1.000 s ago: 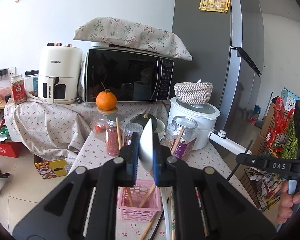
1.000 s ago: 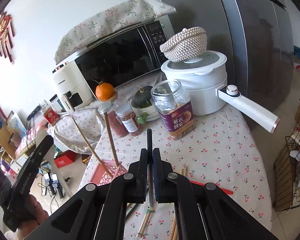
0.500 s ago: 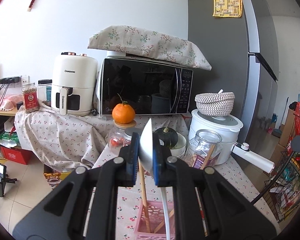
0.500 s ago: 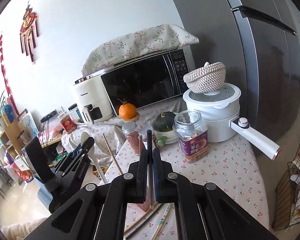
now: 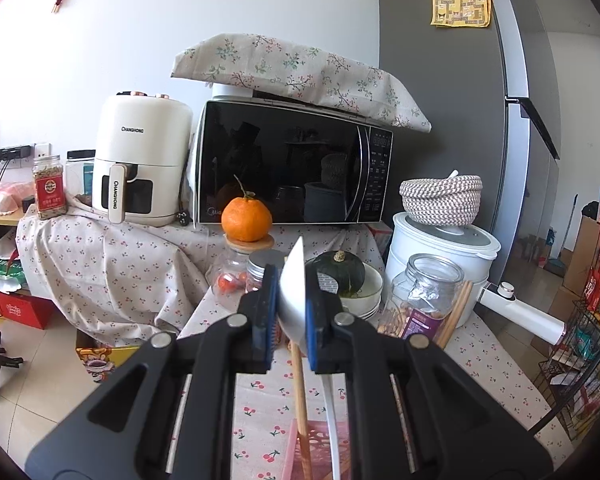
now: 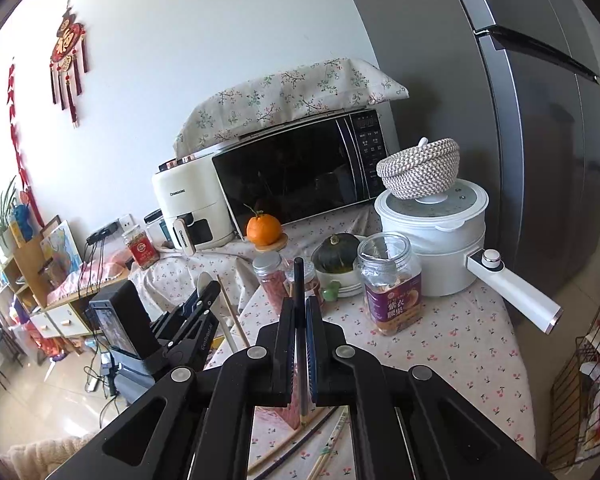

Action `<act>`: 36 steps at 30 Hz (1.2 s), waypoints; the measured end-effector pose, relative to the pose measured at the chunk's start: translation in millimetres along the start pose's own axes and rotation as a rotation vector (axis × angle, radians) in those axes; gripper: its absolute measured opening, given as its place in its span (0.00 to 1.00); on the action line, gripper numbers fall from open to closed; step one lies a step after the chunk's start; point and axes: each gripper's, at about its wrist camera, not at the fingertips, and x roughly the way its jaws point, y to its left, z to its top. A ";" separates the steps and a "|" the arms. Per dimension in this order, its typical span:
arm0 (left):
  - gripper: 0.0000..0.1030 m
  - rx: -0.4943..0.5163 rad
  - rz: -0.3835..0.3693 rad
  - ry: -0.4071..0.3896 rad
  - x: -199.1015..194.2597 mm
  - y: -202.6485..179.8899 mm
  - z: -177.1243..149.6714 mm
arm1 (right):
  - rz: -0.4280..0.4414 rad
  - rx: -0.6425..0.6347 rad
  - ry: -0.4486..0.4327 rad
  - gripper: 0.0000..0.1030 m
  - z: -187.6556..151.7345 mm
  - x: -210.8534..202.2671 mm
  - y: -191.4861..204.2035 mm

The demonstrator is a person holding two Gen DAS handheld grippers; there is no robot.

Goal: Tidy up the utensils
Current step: 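Lower the white spoon into the pink basket with the left tool while the right tool carries the black chopstick, then drop the black chopstick into the pink basket with the right tool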

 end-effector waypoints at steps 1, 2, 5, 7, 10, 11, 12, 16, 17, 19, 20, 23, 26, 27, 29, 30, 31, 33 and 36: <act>0.13 -0.003 0.004 0.007 2.8 1.0 -1.6 | 0.003 -0.001 -0.002 0.05 0.9 -0.1 0.7; 0.13 -0.006 0.004 0.014 5.4 0.7 -3.4 | 0.006 0.000 -0.004 0.05 1.8 -0.2 1.1; 0.13 0.014 0.006 0.043 9.4 -2.8 -10.1 | 0.011 -0.002 -0.008 0.05 4.0 0.4 2.5; 0.13 0.047 0.003 0.060 10.7 -7.5 -14.3 | 0.013 -0.002 -0.009 0.05 5.0 1.5 3.3; 0.15 0.058 -0.007 0.106 13.4 -9.5 -18.8 | 0.013 0.003 -0.012 0.05 6.9 3.7 2.1; 0.22 0.051 -0.015 0.132 14.5 -8.9 -19.2 | 0.014 0.005 -0.013 0.05 7.7 3.9 1.7; 0.26 0.044 -0.014 0.155 14.7 -8.3 -19.1 | 0.013 0.007 -0.016 0.05 8.5 3.7 1.4; 0.55 0.025 0.011 0.219 6.7 -7.2 -16.9 | 0.018 0.022 -0.032 0.05 13.4 1.8 -0.5; 0.62 0.025 0.011 0.239 3.9 -7.7 -15.7 | 0.022 0.025 -0.036 0.05 14.7 1.0 -0.5; 0.69 0.023 0.008 0.291 -2.1 -7.8 -14.5 | 0.032 0.033 -0.045 0.05 17.4 0.2 0.6; 0.72 0.022 0.012 0.310 -6.1 -6.7 -14.5 | 0.037 0.033 -0.049 0.05 18.8 0.9 1.8; 0.79 0.033 0.038 0.376 -17.4 -1.6 -13.8 | 0.047 0.028 -0.056 0.05 21.1 3.9 9.1; 0.81 -0.008 0.056 0.460 -24.6 16.4 -13.1 | 0.064 0.030 -0.055 0.05 24.8 10.7 16.9; 0.81 -0.032 0.061 0.480 -26.0 23.9 -13.8 | 0.067 0.031 -0.055 0.05 26.4 13.3 19.8; 0.81 -0.063 0.067 0.511 -27.3 36.0 -16.6 | 0.072 0.029 -0.054 0.05 28.8 19.8 25.8; 0.81 -0.068 0.069 0.523 -27.6 40.4 -18.4 | 0.072 0.022 -0.049 0.05 29.7 24.4 29.4; 0.81 -0.065 0.072 0.533 -28.0 43.3 -19.9 | 0.065 0.014 -0.037 0.05 30.1 30.2 33.1; 0.81 -0.054 0.068 0.546 -30.0 46.9 -22.7 | 0.053 0.003 -0.001 0.05 29.0 45.9 38.6; 0.81 -0.059 0.054 0.543 -35.9 51.8 -22.2 | 0.038 0.009 0.056 0.05 22.2 72.1 41.7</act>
